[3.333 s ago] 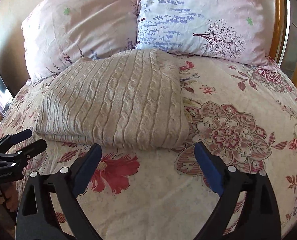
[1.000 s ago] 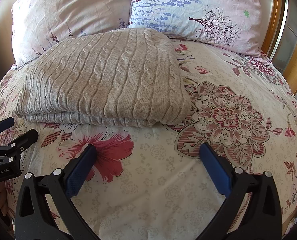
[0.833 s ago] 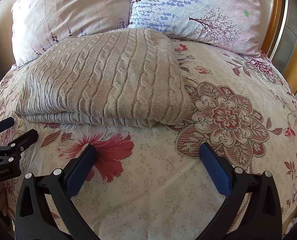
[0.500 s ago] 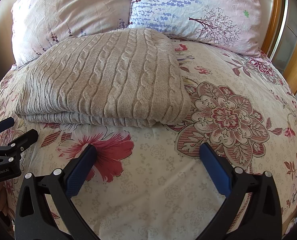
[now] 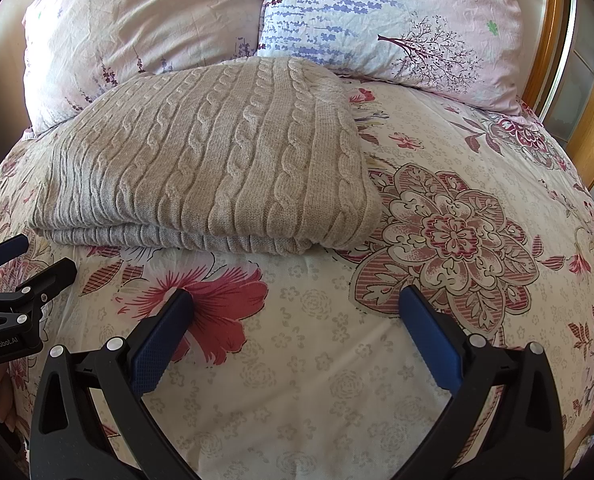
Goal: Fold small clothes
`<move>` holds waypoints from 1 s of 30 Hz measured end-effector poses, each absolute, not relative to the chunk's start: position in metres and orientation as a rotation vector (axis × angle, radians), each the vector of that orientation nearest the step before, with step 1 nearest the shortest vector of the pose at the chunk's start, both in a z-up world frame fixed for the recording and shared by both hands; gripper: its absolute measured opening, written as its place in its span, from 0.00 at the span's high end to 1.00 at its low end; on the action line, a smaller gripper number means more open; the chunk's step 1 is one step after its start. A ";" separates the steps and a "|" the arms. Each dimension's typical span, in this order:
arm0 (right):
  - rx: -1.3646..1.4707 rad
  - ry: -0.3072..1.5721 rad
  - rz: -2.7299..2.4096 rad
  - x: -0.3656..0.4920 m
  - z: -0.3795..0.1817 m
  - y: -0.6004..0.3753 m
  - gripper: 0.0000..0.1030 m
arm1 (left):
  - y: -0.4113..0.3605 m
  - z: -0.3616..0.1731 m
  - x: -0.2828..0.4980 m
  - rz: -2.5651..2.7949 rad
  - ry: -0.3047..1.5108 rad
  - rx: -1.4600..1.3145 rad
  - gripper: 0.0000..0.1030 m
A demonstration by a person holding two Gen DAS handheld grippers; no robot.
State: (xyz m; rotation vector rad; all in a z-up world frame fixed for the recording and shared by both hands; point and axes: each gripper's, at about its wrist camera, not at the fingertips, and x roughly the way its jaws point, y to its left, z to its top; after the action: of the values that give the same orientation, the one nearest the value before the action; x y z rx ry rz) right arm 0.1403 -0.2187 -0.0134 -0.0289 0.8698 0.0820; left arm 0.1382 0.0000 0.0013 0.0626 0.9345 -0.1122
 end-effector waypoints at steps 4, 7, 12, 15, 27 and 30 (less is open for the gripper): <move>-0.028 0.870 0.081 0.140 -0.013 -0.219 0.01 | 0.000 0.001 0.138 -0.112 0.934 0.063 0.02; -0.028 0.869 0.080 0.140 -0.013 -0.218 0.01 | 0.000 0.001 0.138 -0.112 0.934 0.063 0.02; -0.027 0.869 0.079 0.140 -0.013 -0.218 0.01 | 0.000 0.001 0.138 -0.112 0.934 0.063 0.02; -0.027 0.869 0.078 0.140 -0.013 -0.218 0.01 | 0.000 0.001 0.138 -0.112 0.934 0.062 0.02; -0.025 0.868 0.075 0.140 -0.013 -0.218 0.01 | 0.000 0.001 0.138 -0.112 0.934 0.062 0.02; -0.025 0.868 0.074 0.140 -0.013 -0.218 0.01 | 0.000 0.001 0.138 -0.112 0.934 0.062 0.02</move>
State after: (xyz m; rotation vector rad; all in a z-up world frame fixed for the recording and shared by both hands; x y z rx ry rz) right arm 0.1400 -0.2181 -0.0134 -0.0247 0.8682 0.0744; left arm 0.1381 0.0001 0.0012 0.0623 0.9336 -0.1121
